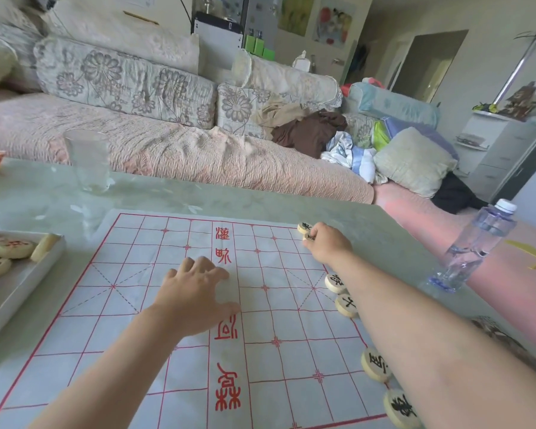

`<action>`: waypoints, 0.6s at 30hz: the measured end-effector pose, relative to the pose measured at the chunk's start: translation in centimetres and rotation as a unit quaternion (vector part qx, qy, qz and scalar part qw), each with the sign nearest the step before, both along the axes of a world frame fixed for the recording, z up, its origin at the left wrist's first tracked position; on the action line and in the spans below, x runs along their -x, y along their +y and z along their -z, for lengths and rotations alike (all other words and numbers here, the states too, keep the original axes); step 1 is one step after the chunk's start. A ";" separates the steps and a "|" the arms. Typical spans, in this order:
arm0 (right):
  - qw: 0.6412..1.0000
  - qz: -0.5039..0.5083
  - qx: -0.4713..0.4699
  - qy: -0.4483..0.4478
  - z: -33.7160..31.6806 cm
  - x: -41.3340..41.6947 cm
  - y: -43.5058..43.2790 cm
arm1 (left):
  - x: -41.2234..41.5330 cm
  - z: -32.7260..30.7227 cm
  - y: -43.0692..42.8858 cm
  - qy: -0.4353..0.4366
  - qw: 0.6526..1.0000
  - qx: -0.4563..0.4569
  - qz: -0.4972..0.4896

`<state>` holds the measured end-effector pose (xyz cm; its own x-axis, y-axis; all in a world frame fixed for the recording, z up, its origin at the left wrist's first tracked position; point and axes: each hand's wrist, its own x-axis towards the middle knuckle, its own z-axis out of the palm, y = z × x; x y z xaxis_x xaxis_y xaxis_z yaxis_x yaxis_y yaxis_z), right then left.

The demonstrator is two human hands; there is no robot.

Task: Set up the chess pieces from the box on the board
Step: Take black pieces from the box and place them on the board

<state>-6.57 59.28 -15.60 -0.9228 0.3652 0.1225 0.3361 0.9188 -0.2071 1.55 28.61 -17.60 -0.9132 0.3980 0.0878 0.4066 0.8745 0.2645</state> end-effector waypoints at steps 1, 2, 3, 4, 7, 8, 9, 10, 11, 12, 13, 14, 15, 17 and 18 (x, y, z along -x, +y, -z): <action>1.000 0.004 -0.003 -0.003 -0.1 0.0 -0.2 | 0.0 0.0 0.0 0.001 1.000 -0.001 0.001; 1.000 0.009 -0.005 -0.003 -0.2 -0.1 -0.4 | 0.0 0.0 0.0 0.001 1.000 -0.003 0.001; 1.000 0.012 -0.011 -0.003 -0.4 -0.2 -0.7 | 0.0 0.0 0.0 0.000 1.000 -0.005 0.001; 1.000 0.011 -0.016 -0.002 -0.6 -0.4 -1.0 | 0.0 0.0 0.0 -0.004 1.000 -0.012 -0.001; 1.000 -0.019 0.003 0.010 -1.7 -1.3 -2.9 | 0.1 -0.3 -0.3 -0.024 0.998 -0.053 -0.011; 0.999 -0.036 0.016 0.017 -2.0 -1.6 -3.8 | 0.2 -0.5 -0.5 -0.024 0.998 -0.065 -0.014; 0.998 -0.057 0.027 0.022 -2.4 -2.0 -4.8 | 0.2 -0.7 -0.8 -0.022 0.997 -0.075 -0.019; 0.996 -0.079 0.035 0.026 -2.8 -2.4 -6.0 | 0.3 -0.9 -1.1 -0.019 0.996 -0.086 -0.027; 0.993 -0.102 0.043 0.028 -3.3 -3.0 -7.4 | 0.4 -1.2 -1.5 -0.016 0.994 -0.098 -0.038; 0.990 -0.124 0.053 0.029 -3.6 -3.4 -8.9 | 0.4 -1.4 -2.0 -0.012 0.993 -0.110 -0.048; 0.987 -0.147 0.065 0.031 -4.0 -3.9 -10.4 | 0.4 -1.7 -2.5 -0.006 0.991 -0.120 -0.058; 0.982 -0.167 0.080 0.032 -4.3 -4.2 -12.0 | 0.4 -2.0 -3.2 0.001 0.990 -0.124 -0.067; 0.977 -0.186 0.097 0.033 -4.5 -4.5 -13.6 | 0.3 -2.4 -4.0 0.009 0.989 -0.125 -0.076; 0.966 -0.222 0.127 0.027 -5.0 -5.2 -17.0 | 0.1 -3.1 -5.8 0.023 0.987 -0.125 -0.094; 0.961 -0.240 0.138 0.023 -5.2 -5.5 -18.7 | 0.0 -3.4 -6.9 0.030 0.986 -0.126 -0.105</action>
